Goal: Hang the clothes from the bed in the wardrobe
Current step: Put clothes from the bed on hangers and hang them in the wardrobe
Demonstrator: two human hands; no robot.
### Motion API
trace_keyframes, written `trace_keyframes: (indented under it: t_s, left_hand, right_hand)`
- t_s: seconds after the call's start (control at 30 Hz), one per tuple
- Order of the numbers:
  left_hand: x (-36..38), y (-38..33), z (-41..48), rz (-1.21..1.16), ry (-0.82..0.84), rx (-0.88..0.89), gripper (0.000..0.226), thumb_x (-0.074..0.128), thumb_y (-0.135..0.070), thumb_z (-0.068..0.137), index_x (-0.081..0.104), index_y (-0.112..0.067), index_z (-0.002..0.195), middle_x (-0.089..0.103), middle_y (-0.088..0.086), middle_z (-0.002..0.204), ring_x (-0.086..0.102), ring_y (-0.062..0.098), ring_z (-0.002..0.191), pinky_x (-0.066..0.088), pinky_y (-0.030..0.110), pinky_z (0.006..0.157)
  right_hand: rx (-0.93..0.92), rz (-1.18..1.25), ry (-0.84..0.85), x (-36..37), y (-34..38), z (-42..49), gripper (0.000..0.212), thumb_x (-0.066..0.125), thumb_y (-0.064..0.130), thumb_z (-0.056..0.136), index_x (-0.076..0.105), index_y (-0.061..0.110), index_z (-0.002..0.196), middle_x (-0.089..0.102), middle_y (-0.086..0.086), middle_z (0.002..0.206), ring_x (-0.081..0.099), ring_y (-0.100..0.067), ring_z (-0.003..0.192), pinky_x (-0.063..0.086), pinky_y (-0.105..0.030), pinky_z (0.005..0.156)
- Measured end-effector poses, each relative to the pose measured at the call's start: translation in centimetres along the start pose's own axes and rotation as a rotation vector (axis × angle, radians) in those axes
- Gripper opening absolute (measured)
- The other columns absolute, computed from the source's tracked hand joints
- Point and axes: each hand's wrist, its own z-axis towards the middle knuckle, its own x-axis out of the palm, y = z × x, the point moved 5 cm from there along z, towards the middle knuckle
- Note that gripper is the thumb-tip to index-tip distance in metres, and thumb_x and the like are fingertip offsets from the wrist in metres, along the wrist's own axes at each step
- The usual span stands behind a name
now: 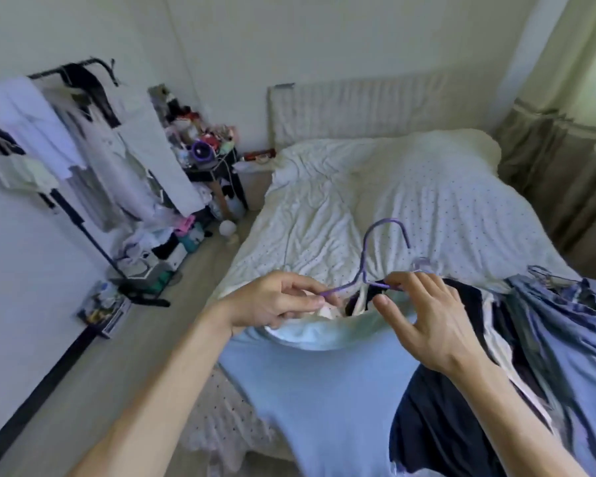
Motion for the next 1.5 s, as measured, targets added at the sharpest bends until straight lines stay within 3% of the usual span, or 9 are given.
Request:
trace_keyframes:
  t_s: [0.13, 0.27, 0.37, 0.6, 0.77, 0.97, 1.1, 1.33, 1.5]
  left_hand:
    - [-7.4, 0.4, -5.2, 0.05, -0.146, -0.015, 0.025, 0.063, -0.022, 0.093, 0.074, -0.013, 0.114, 0.028, 0.002, 0.057, 0.021, 0.009, 0.045, 0.019, 0.019, 0.042]
    - [-13.0, 0.0, -7.5, 0.234, -0.327, -0.015, 0.022, 0.063, -0.021, 0.095, 0.076, -0.016, 0.112, 0.038, -0.005, 0.051, 0.034, 0.006, 0.046, 0.031, 0.014, 0.05]
    - [-16.4, 0.9, -6.8, 0.464, -0.502, 0.004, 0.018, 0.06, -0.033, 0.098, 0.076, -0.037, 0.108, 0.044, -0.011, 0.051, 0.04, 0.005, 0.051, 0.03, 0.017, 0.053]
    - [-24.4, 8.4, 0.6, 0.51, -0.741, 0.032, 0.02, 0.059, -0.044, 0.097, 0.072, -0.044, 0.111, 0.072, -0.019, 0.088, 0.064, 0.006, 0.076, 0.051, 0.037, 0.074]
    - [-28.9, 17.1, 9.4, 0.38, -0.68, 0.013, 0.02, 0.061, -0.036, 0.097, 0.074, -0.034, 0.112, 0.061, -0.031, 0.062, 0.059, -0.004, 0.06, 0.038, 0.014, 0.056]
    - [-33.5, 30.9, 20.2, 0.294, -0.515, -0.161, 0.017, 0.061, -0.036, 0.097, 0.074, -0.032, 0.108, 0.067, -0.018, 0.074, 0.061, 0.006, 0.07, 0.051, 0.033, 0.073]
    - [-35.3, 37.6, 26.3, 0.31, -0.406, -0.236, 0.014, 0.06, -0.036, 0.097, 0.072, -0.033, 0.104, 0.068, -0.009, 0.077, 0.063, 0.018, 0.071, 0.05, 0.038, 0.07]
    - [-36.5, 49.2, 34.6, 0.443, -0.303, -0.356, 0.022, 0.051, -0.037, 0.102, 0.071, -0.036, 0.111, 0.055, -0.009, 0.079, 0.054, 0.019, 0.076, 0.039, 0.032, 0.064]
    - [-36.4, 56.7, 39.2, 0.621, -0.302, -0.382, 0.029, 0.045, -0.036, 0.104, 0.064, -0.042, 0.126, 0.067, 0.001, 0.099, 0.063, 0.028, 0.095, 0.044, 0.035, 0.074]
  right_hand:
    - [-0.001, 0.005, 0.126, 3.1, 2.3, 1.6, 0.052, 0.035, 0.066, 0.096, 0.053, 0.027, 0.127, 0.062, 0.008, 0.114, 0.054, -0.02, 0.112, 0.038, -0.036, 0.094]
    - [0.038, 0.079, 0.21, 6.1, 4.1, 4.2, 0.031, 0.033, 0.047, 0.102, 0.047, 0.023, 0.09, 0.058, 0.003, 0.086, 0.054, -0.028, 0.082, 0.044, -0.041, 0.068]
    - [0.069, 0.098, 0.178, 8.3, 5.0, 6.6, 0.031, 0.033, 0.043, 0.104, 0.033, 0.025, 0.078, 0.048, 0.006, 0.072, 0.047, -0.029, 0.069, 0.038, -0.04, 0.056]
    - [0.146, 0.045, 0.146, 14.8, 4.0, 13.3, 0.029, 0.032, 0.044, 0.105, 0.036, 0.027, 0.082, 0.055, 0.002, 0.083, 0.05, -0.031, 0.073, 0.044, -0.04, 0.059]
    - [0.323, -0.03, 0.231, 23.1, -0.5, 18.9, 0.028, 0.03, 0.047, 0.104, 0.04, 0.027, 0.087, 0.055, 0.004, 0.092, 0.049, -0.029, 0.078, 0.042, -0.039, 0.062]
    - [0.491, -0.083, 0.422, 35.3, -5.3, 23.3, 0.03, 0.032, 0.046, 0.104, 0.05, 0.022, 0.1, 0.061, -0.005, 0.106, 0.058, -0.035, 0.099, 0.043, -0.04, 0.069]
    - [0.584, -0.076, 0.519, 42.1, -8.5, 24.3, 0.03, 0.032, 0.043, 0.105, 0.051, 0.02, 0.105, 0.062, -0.009, 0.107, 0.058, -0.035, 0.1, 0.04, -0.039, 0.069]
    - [0.709, -0.135, 0.708, 53.9, -14.1, 25.7, 0.029, 0.028, 0.042, 0.105, 0.047, 0.021, 0.101, 0.059, -0.007, 0.105, 0.059, -0.033, 0.099, 0.047, -0.041, 0.075]
    - [0.74, -0.138, 0.784, 60.8, -17.4, 24.8, 0.029, 0.029, 0.031, 0.105, 0.048, 0.021, 0.126, 0.056, -0.012, 0.122, 0.053, -0.034, 0.108, 0.044, -0.041, 0.084]
